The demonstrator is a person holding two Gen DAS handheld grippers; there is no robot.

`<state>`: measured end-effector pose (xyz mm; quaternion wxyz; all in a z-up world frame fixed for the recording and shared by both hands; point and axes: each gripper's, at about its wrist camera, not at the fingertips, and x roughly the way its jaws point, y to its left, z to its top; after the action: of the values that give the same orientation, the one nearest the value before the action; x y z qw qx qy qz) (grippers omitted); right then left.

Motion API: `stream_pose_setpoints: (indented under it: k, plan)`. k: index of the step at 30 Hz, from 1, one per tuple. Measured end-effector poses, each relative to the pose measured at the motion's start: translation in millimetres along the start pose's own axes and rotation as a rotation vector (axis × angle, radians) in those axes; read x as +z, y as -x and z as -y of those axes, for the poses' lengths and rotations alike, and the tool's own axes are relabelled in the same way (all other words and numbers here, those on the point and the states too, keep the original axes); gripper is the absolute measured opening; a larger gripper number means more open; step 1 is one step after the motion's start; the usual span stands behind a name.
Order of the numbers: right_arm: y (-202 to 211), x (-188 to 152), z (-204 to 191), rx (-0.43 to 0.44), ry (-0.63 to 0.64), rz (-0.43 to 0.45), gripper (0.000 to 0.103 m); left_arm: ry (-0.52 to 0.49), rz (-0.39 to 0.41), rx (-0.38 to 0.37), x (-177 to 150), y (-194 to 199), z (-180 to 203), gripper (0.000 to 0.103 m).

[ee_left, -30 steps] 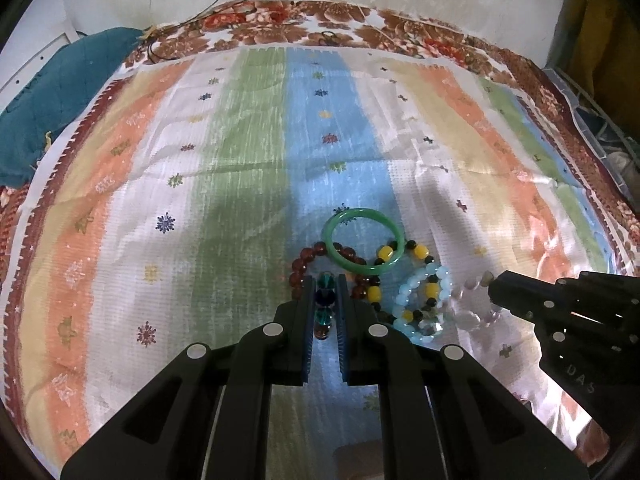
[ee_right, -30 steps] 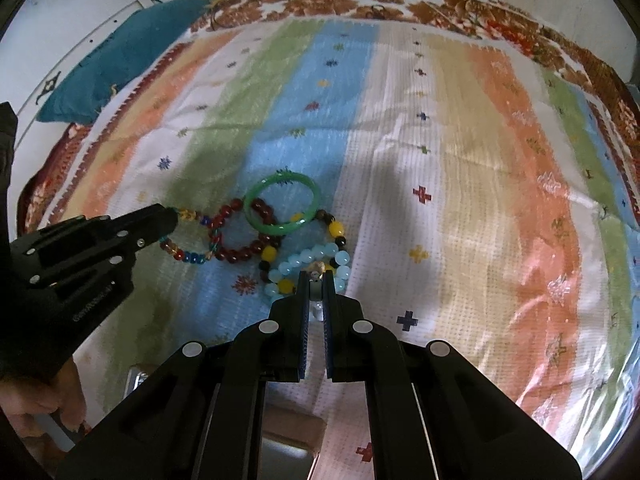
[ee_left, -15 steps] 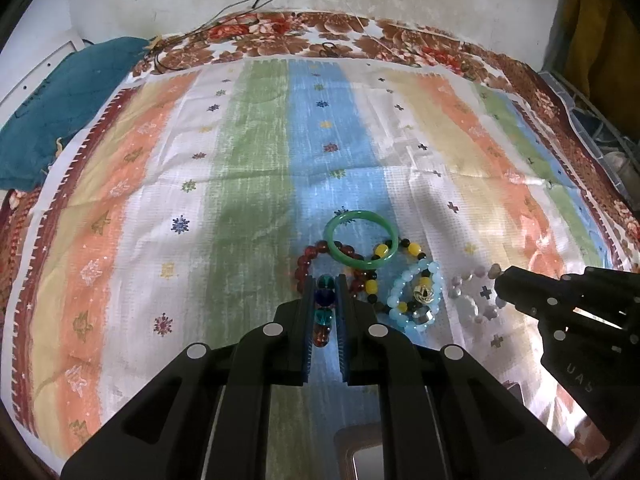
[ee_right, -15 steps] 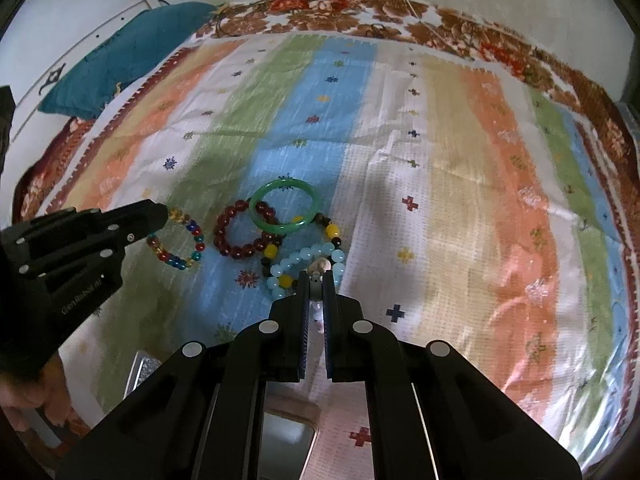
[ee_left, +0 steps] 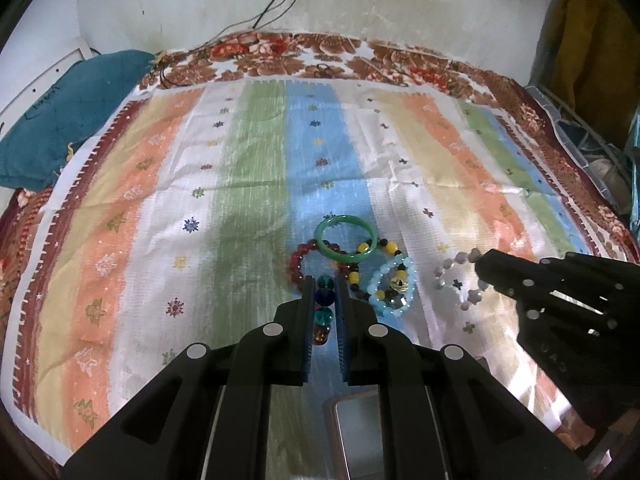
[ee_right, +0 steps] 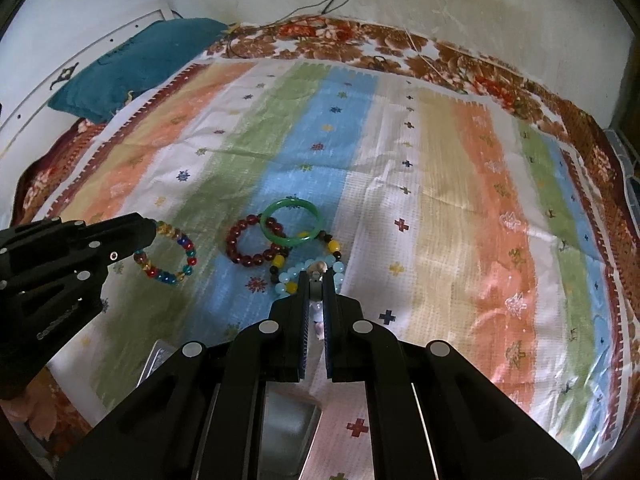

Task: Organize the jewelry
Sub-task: 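Lift both held bracelets and carry them toward the silver tin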

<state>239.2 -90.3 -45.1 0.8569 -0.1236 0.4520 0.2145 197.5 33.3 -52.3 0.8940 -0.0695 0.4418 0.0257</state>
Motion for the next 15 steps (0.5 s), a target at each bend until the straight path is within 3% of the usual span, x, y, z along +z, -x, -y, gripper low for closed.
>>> stream_pose_setpoints:
  k: [15]
  plan:
    - [31.4,-18.9,-10.0,0.018,0.017,0.082,0.007,0.002,0.044,-0.034,-17.5,29.2,4.4,0.009]
